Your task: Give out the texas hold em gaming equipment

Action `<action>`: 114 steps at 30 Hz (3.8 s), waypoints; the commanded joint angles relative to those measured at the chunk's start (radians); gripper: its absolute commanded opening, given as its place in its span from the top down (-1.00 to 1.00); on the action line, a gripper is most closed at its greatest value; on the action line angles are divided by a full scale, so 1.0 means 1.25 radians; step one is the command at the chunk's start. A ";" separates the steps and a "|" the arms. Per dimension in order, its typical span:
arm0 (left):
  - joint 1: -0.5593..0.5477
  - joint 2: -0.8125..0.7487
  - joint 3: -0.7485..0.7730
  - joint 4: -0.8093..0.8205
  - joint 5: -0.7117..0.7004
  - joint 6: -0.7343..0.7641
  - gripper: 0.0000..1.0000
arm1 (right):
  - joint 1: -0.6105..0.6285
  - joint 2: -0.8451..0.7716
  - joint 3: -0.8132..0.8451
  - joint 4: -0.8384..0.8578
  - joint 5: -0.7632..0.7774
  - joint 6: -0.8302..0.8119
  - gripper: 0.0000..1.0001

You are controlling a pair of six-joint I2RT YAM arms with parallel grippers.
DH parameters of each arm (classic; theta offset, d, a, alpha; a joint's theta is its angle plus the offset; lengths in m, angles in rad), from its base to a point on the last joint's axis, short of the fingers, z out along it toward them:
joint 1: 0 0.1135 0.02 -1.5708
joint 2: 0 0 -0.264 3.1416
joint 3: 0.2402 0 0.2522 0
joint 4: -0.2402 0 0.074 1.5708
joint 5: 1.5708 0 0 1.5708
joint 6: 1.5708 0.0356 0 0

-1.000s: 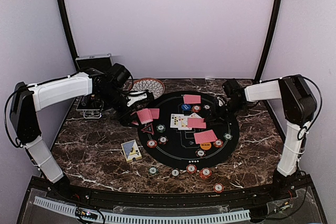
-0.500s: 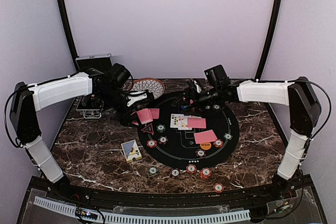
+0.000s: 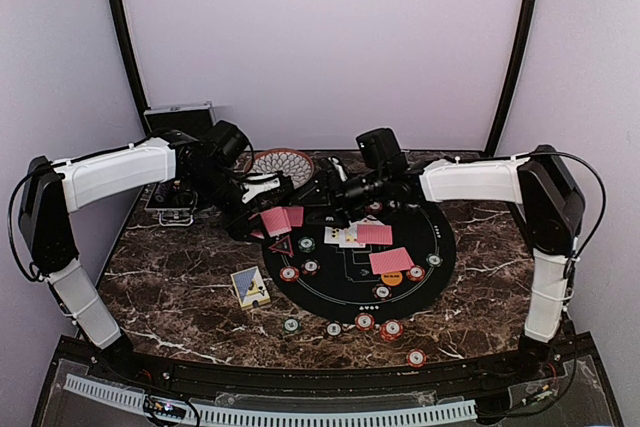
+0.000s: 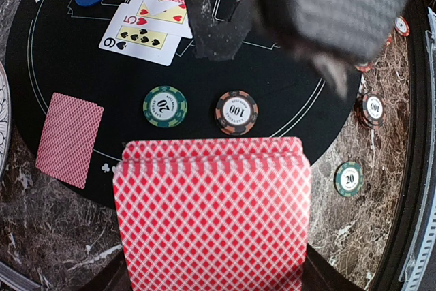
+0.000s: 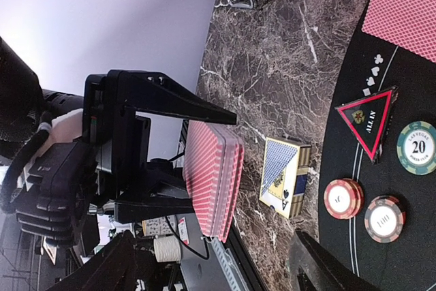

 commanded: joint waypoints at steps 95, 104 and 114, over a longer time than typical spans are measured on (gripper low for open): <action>0.053 -0.054 -0.061 -0.011 -0.031 -0.010 1.00 | -0.322 -0.054 -0.181 -0.253 0.162 -0.264 1.00; 0.087 -0.076 -0.095 0.000 -0.039 -0.010 1.00 | -0.324 0.009 -0.135 -0.272 0.207 -0.290 1.00; 0.104 -0.102 -0.128 0.017 -0.039 -0.021 1.00 | -0.325 0.023 -0.131 -0.335 0.278 -0.343 0.88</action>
